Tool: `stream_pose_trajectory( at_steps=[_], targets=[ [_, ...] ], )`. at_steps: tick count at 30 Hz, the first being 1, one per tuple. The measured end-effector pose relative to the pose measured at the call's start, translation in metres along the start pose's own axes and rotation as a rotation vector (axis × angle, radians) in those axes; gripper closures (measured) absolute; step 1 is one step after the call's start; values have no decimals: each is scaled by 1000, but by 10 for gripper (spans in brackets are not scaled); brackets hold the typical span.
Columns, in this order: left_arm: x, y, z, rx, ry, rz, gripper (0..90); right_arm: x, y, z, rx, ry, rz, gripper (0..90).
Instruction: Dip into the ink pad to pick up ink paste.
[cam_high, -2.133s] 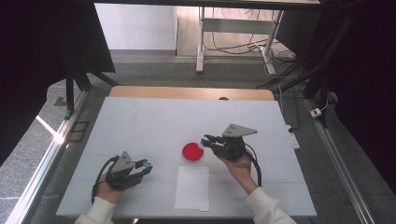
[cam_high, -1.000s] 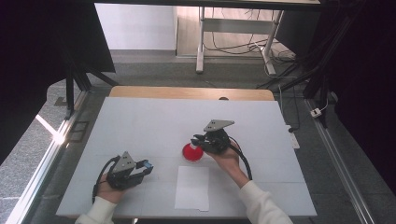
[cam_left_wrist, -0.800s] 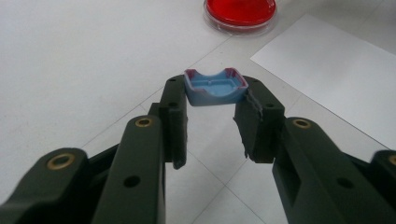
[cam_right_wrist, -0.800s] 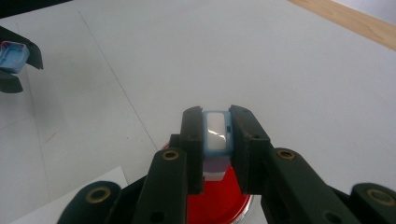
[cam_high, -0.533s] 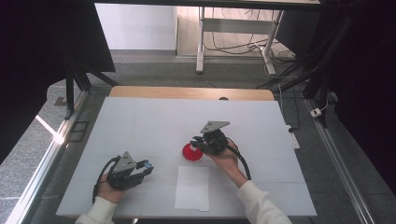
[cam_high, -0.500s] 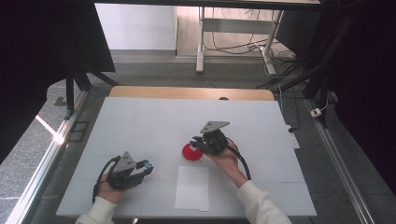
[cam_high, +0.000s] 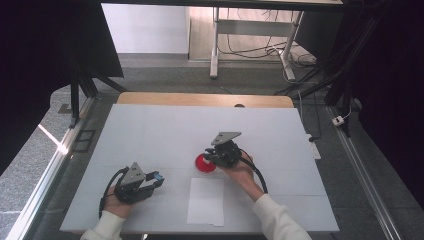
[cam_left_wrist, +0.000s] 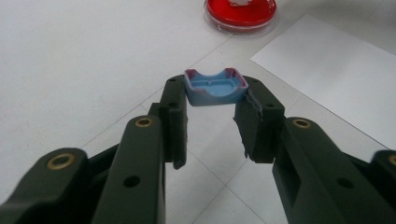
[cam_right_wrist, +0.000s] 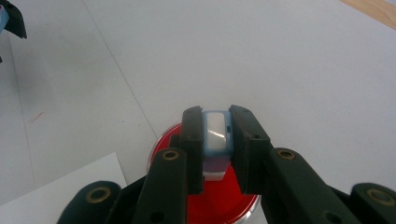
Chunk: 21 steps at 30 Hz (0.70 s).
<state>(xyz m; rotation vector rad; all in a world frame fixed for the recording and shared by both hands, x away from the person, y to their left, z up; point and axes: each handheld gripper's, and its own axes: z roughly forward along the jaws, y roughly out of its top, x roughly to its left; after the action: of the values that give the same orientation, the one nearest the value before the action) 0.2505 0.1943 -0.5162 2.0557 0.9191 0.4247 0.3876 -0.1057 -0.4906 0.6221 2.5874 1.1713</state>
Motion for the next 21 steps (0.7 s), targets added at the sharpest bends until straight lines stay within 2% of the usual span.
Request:
stream_pose_trajectory(
  at_steps=[12, 21],
  targets=[
    [0, 0, 0, -1, -1, 0, 646, 1, -1, 1, 0, -4, -7, 751],
    [0, 0, 0, 0, -2, 0, 646, -1, -3, 3, 5, 7, 9, 752]
  ],
)
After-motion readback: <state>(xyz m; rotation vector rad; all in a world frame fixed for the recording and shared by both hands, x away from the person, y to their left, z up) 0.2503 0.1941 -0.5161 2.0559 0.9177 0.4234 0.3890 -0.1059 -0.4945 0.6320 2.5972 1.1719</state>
